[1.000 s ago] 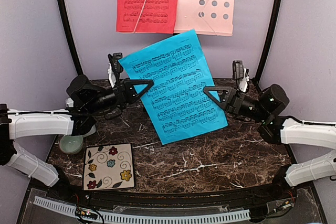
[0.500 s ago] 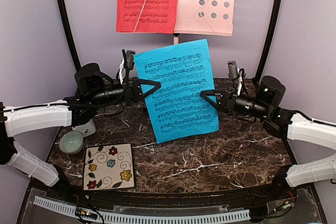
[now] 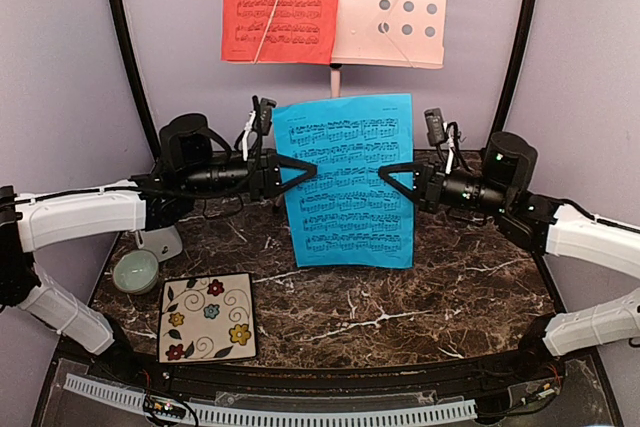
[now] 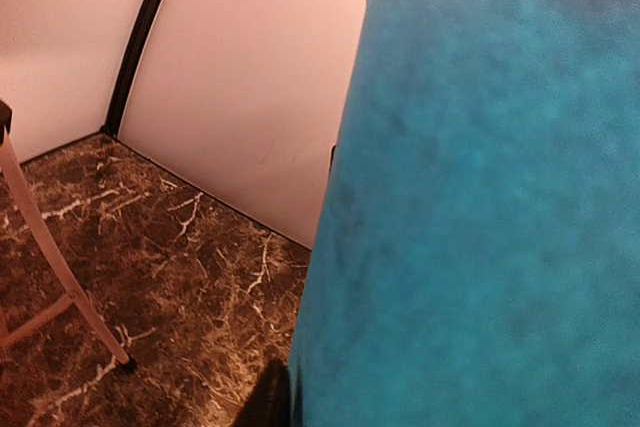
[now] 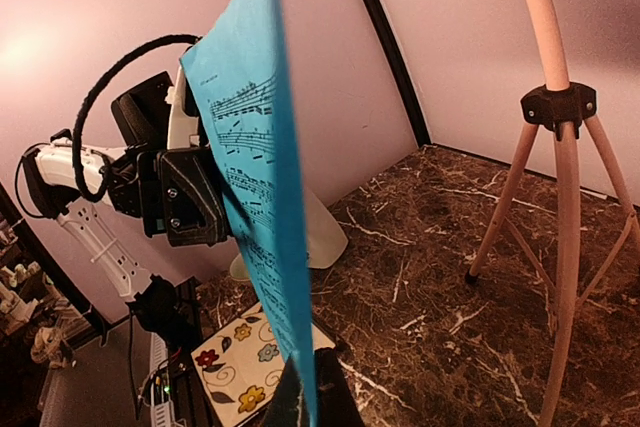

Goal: Set up the instrument practice props

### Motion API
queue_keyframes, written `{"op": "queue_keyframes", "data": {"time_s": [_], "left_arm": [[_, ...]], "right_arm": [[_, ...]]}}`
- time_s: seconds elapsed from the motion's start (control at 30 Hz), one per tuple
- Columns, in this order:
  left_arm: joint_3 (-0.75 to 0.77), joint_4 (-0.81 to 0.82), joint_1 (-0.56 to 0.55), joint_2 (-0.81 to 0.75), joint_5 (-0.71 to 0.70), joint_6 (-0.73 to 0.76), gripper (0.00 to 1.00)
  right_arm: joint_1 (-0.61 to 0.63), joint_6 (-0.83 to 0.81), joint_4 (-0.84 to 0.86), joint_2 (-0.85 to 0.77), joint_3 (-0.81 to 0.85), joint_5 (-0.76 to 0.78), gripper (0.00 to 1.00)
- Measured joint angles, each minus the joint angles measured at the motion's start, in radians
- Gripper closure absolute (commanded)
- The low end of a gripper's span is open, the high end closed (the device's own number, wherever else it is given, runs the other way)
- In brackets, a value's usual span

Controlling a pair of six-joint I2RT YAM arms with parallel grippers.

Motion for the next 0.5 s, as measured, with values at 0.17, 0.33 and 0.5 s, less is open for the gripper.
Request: {"op": "queue_keyframes", "data": {"time_s": [0.17, 0.33, 0.5], "left_arm": [[0.054, 0.012, 0.0, 0.016, -0.026, 0.006, 0.77], [0.098, 0.029, 0.0, 0.017, -0.06, 0.011, 0.76], [0.167, 0.034, 0.0, 0.017, -0.089, 0.031, 0.75]], "right_arm": [[-0.021, 0.074, 0.082, 0.019, 0.016, -0.026, 1.0], [-0.05, 0.155, 0.183, 0.019, 0.03, -0.047, 1.0], [-0.065, 0.222, 0.27, 0.02, 0.055, -0.087, 1.0]]}}
